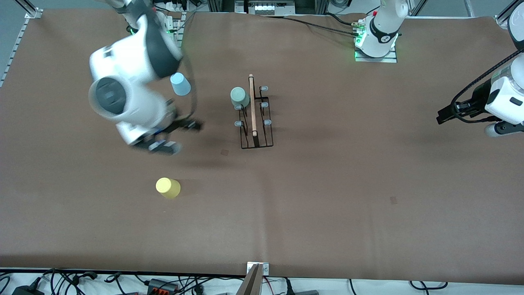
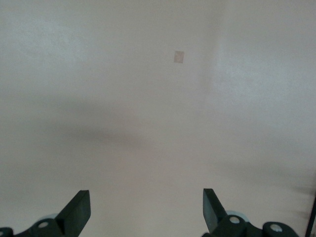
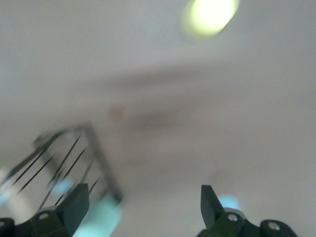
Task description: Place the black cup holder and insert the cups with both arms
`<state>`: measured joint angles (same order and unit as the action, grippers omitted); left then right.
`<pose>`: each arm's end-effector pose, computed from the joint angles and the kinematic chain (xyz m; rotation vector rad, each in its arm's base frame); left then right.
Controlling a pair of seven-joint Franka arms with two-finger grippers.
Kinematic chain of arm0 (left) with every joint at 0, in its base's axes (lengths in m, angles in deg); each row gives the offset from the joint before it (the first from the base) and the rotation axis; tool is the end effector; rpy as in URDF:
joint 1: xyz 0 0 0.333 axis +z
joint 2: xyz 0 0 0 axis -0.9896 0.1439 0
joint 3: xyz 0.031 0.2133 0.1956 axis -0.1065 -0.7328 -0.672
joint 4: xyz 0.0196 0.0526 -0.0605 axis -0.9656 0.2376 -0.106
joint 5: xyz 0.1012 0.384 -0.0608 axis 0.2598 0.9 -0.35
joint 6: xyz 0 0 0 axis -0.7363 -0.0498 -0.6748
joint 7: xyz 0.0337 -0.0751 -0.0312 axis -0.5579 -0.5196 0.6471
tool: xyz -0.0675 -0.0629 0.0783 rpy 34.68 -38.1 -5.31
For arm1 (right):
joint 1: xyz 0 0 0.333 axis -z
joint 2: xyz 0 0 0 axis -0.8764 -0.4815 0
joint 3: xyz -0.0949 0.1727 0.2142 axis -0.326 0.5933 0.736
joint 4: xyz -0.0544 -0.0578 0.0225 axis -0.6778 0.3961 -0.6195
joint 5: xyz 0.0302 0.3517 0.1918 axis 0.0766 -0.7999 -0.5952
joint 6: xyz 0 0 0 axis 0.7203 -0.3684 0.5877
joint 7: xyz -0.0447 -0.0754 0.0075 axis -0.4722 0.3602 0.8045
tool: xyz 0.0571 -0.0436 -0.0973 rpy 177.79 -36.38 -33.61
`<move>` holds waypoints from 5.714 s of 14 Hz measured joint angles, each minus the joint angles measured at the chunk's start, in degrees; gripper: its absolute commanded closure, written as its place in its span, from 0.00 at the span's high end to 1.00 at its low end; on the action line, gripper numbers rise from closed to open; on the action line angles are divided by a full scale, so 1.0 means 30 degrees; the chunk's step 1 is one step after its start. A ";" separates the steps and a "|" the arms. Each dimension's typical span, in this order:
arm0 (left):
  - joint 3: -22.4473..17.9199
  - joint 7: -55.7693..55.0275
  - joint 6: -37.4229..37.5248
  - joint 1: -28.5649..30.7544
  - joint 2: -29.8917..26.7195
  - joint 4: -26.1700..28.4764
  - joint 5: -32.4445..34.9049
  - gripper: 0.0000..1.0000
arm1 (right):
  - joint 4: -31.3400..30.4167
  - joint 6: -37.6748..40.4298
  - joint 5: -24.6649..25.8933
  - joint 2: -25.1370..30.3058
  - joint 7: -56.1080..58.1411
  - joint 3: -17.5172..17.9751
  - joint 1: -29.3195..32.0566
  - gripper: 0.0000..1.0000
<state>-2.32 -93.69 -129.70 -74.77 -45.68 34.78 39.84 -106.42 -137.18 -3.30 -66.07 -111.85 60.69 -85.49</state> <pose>0.5755 0.0117 0.5081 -3.1145 -0.3530 0.0884 0.6168 0.2294 0.3815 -3.1097 0.2678 0.2668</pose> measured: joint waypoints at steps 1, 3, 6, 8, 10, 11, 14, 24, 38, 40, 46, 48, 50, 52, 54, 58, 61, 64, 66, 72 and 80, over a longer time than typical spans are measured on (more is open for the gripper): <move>0.0000 0.0000 0.0000 0.0000 0.0000 0.0005 0.0000 1.00 | 0.0223 -0.0973 0.0556 -0.0806 0.0549 -0.0011 0.0780 1.00; 0.0000 0.0000 0.0000 0.0000 0.0000 0.0009 0.0000 1.00 | 0.0693 -0.3140 0.0878 -0.2493 0.1072 -0.0008 0.2019 1.00; -0.0001 0.0000 0.0000 0.0001 -0.0001 0.0012 0.0000 1.00 | 0.1143 -0.5775 0.0891 -0.4257 0.1862 0.0004 0.2779 1.00; -0.0001 0.0000 0.0000 0.0001 0.0000 0.0017 0.0000 1.00 | 0.1233 -0.7004 0.0892 -0.5081 0.1889 0.0110 0.2756 1.00; 0.0000 0.0000 0.0001 0.0000 0.0000 0.0019 0.0000 1.00 | 0.1279 -0.7489 0.0893 -0.5785 0.1889 0.0251 0.2683 1.00; 0.0000 0.0000 0.0000 0.0000 0.0000 0.0018 0.0000 1.00 | 0.1353 -0.7586 0.0893 -0.6045 0.1889 0.0311 0.2668 1.00; 0.0000 0.0000 0.0000 0.0000 0.0000 0.0020 0.0000 1.00 | 0.1741 -0.7609 0.0893 -0.6470 0.2087 0.0336 0.2678 1.00; -0.0016 0.0025 0.0000 0.0234 0.0006 0.0032 0.0000 1.00 | 0.2961 -0.7609 0.0895 -0.7739 0.4035 0.0330 0.2783 0.99; 0.0011 0.0032 -0.0008 0.0241 0.0006 0.0040 0.0000 1.00 | 0.4497 -0.2659 0.0899 -0.5146 0.4075 0.1680 0.1869 0.32; 0.0011 0.0032 -0.0008 0.0242 0.0006 0.0039 0.0000 1.00 | 0.4469 -0.0765 0.0886 -0.3736 0.2982 0.2696 0.1440 0.32; 0.0013 0.0033 -0.0009 0.0242 0.0006 0.0039 0.0000 1.00 | 0.3803 0.0005 0.0899 -0.3120 -0.0724 0.5972 0.0346 0.32; 0.0012 0.0033 -0.0009 0.0242 0.0006 0.0039 0.0000 1.00 | 0.3391 -0.0402 0.0901 -0.3387 -0.1106 0.5997 -0.0285 0.32; 0.0015 0.0033 -0.0009 0.0240 0.0005 0.0039 0.0000 1.00 | 0.3009 -0.0751 0.0902 -0.3600 -0.1161 0.6016 -0.0598 0.32; 0.0015 0.0033 -0.0009 0.0240 0.0006 0.0039 0.0000 1.00 | 0.2737 -0.1277 0.0933 -0.3705 -0.1653 0.6019 -0.0967 0.32; 0.0016 0.0033 -0.0009 0.0240 0.0005 0.0039 0.0000 1.00 | 0.2652 -0.1572 0.1006 -0.3845 -0.1925 0.6016 -0.1074 0.32; 0.0016 0.0033 -0.0009 0.0240 0.0005 0.0039 0.0000 1.00 | 0.2451 -0.1591 0.1290 -0.4110 -0.1958 0.5989 -0.1068 0.35; 0.0016 0.0033 -0.0009 0.0240 0.0006 0.0039 0.0000 1.00 | 0.2343 -0.1662 0.1351 -0.4269 -0.1974 0.5989 -0.1071 1.00; 0.0016 0.0033 -0.0009 0.0240 0.0006 0.0039 0.0000 1.00 | 0.2348 -0.1936 0.1379 -0.4385 -0.2691 0.5976 -0.1065 1.00; 0.0016 0.0033 -0.0008 0.0240 0.0006 0.0039 0.0000 1.00 | 0.2512 -0.1965 0.1853 -0.4240 -0.3057 0.5966 -0.1017 1.00; 0.0016 0.0033 -0.0009 0.0240 0.0006 0.0039 0.0000 1.00 | 0.3010 -0.1072 0.2704 -0.1003 -0.3109 0.3985 -0.0463 1.00; 0.0016 0.0033 -0.0009 0.0240 0.0006 0.0039 0.0000 1.00 | 0.3591 -0.0244 0.2723 0.0365 0.0131 0.2519 0.2952 1.00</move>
<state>-2.27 -93.59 -129.73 -74.05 -45.66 34.89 39.84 -95.65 -137.91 4.87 -64.97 -111.46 68.24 -76.63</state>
